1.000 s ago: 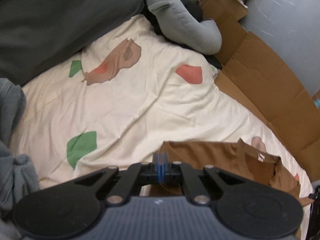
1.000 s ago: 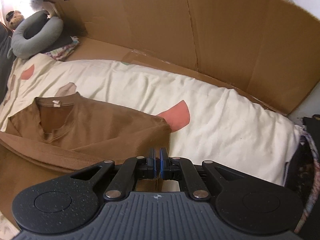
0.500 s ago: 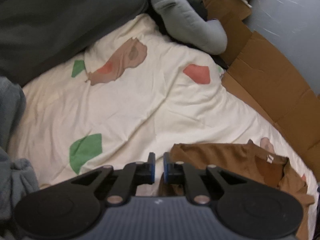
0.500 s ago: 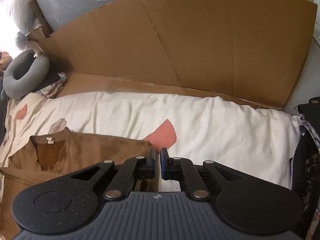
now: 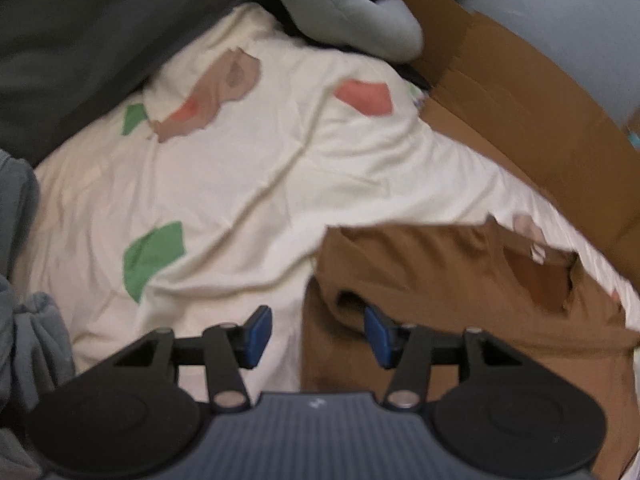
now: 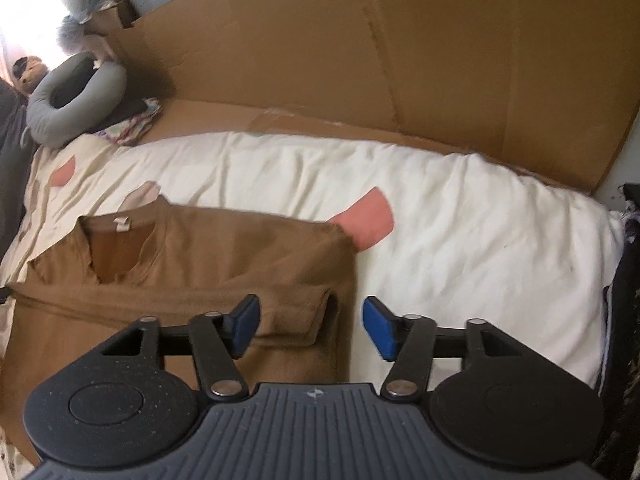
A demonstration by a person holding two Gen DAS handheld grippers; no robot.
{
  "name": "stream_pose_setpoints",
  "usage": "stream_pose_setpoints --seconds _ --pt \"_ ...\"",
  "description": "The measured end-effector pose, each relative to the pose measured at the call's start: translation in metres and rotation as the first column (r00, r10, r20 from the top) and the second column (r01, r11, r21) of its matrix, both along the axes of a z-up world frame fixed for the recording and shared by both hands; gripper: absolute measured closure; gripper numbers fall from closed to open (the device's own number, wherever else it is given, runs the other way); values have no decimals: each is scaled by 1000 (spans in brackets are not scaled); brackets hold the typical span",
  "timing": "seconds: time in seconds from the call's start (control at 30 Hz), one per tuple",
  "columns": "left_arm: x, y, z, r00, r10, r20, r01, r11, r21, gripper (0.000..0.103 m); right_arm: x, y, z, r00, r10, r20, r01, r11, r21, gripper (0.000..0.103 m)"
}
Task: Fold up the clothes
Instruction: 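Open both tools and close them on the shirt's collar edge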
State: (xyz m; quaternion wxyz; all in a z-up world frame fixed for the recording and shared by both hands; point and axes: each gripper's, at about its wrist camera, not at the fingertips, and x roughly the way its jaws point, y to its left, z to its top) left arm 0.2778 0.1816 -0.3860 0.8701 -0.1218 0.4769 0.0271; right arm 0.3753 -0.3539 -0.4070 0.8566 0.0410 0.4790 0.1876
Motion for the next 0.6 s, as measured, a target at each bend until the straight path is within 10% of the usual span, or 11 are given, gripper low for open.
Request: stream_pose_setpoints --seconds 0.6 --pt "16 -9 -38 994 -67 -89 75 992 98 35 7 21 -37 996 85 -38 -91 977 -193 28"
